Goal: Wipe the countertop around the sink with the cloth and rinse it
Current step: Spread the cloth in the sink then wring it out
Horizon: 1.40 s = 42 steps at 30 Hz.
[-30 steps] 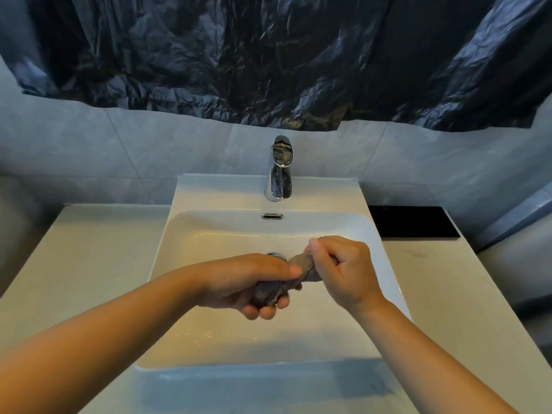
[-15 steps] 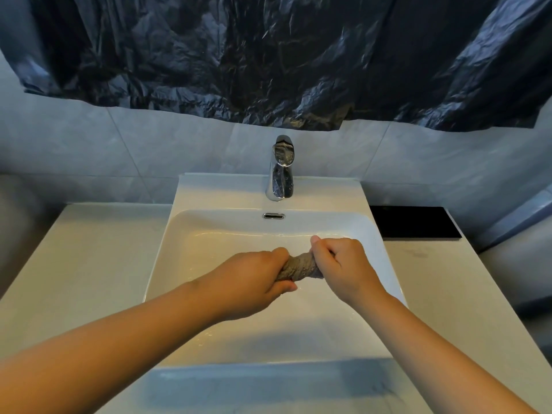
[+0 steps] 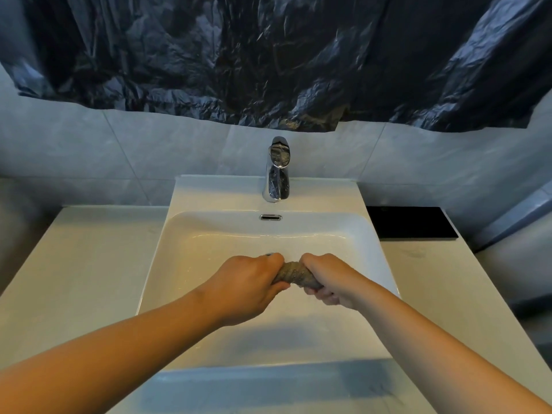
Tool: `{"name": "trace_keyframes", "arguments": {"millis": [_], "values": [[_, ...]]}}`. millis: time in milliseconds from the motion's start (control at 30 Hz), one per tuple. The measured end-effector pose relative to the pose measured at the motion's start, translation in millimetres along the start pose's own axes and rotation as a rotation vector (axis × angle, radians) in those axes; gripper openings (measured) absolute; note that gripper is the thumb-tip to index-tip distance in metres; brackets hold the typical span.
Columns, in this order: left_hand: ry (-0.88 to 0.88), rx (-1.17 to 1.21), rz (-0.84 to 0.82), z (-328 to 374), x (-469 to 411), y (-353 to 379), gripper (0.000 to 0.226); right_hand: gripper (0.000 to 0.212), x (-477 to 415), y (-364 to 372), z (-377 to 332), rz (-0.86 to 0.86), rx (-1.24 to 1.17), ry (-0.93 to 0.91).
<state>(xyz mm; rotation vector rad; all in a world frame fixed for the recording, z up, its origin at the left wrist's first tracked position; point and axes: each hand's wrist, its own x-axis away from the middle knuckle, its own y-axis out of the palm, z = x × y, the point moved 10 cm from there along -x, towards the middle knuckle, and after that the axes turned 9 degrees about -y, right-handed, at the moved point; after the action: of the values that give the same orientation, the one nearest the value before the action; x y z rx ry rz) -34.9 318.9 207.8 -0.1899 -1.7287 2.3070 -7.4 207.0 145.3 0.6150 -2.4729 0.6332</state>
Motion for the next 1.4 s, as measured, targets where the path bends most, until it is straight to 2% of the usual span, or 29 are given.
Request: {"name": "trace_keyframes", "arguments": {"millis": [67, 133, 200, 267, 333, 400, 467, 533, 633, 767, 867, 967, 1100, 1400], "values": [[-0.101, 0.143, -0.009, -9.2, 1.0, -2.8, 0.028, 0.043, 0.5, -11.3, -19.0, 0.169, 0.105, -0.201], [-0.224, 0.422, -0.054, -18.2, 0.9, -3.9, 0.023, 0.039, 10.1, -21.3, -34.9, 0.301, 0.1, -0.416], [-0.374, 0.821, -0.171, -27.4, 0.4, 4.1, 0.022, 0.036, 24.0, -28.0, -40.9, 0.361, 0.054, -0.571], [-0.505, 1.159, -0.353, -28.4, 5.7, 17.0, 0.023, 0.043, 42.5, -37.2, -38.9, 0.505, 0.063, -0.684], [-0.542, 1.339, -0.523, -20.0, 12.8, 23.2, 0.021, 0.042, 64.4, -41.2, -36.7, 0.659, 0.067, -0.813], [-0.521, 1.435, -0.703, -7.4, 19.6, 26.2, 0.019, 0.043, 75.4, -36.0, -37.1, 0.675, 0.072, -0.911], [-0.469, 1.466, -0.885, 7.4, 27.5, 25.9, 0.026, 0.04, 83.8, -31.5, -45.8, 0.672, 0.088, -1.016], [-0.394, 1.392, -0.989, 19.0, 33.4, 22.4, 0.03, 0.032, 93.0, -32.4, -59.7, 0.72, 0.116, -1.122], [-0.289, 1.136, -0.989, 28.4, 39.3, 16.9, 0.022, 0.04, 101.2, -28.7, -75.5, 0.733, 0.191, -1.254], [-0.188, 0.634, -0.691, 21.0, 28.9, 3.9, 0.031, 0.054, 90.3, -25.2, -80.4, 0.631, 0.339, -1.252], [-0.123, 0.241, -0.49, 13.4, 20.1, -2.5, 0.034, 0.043, 63.8, -20.2, -74.1, 0.505, 0.404, -1.099], [-0.072, -0.027, -0.322, 8.9, 13.2, -3.1, 0.034, 0.037, 43.1, -14.7, -65.7, 0.424, 0.414, -0.951], [-0.042, -0.088, -0.19, 4.1, 7.3, 5.9, 0.034, 0.031, 25.9, -10.7, -55.0, 0.357, 0.283, -0.792], [0.069, -0.174, -0.159, -6.0, -11.3, 32.8, 0.035, 0.04, 4.1, -6.2, -22.5, 0.431, 0.227, -0.551]]}}
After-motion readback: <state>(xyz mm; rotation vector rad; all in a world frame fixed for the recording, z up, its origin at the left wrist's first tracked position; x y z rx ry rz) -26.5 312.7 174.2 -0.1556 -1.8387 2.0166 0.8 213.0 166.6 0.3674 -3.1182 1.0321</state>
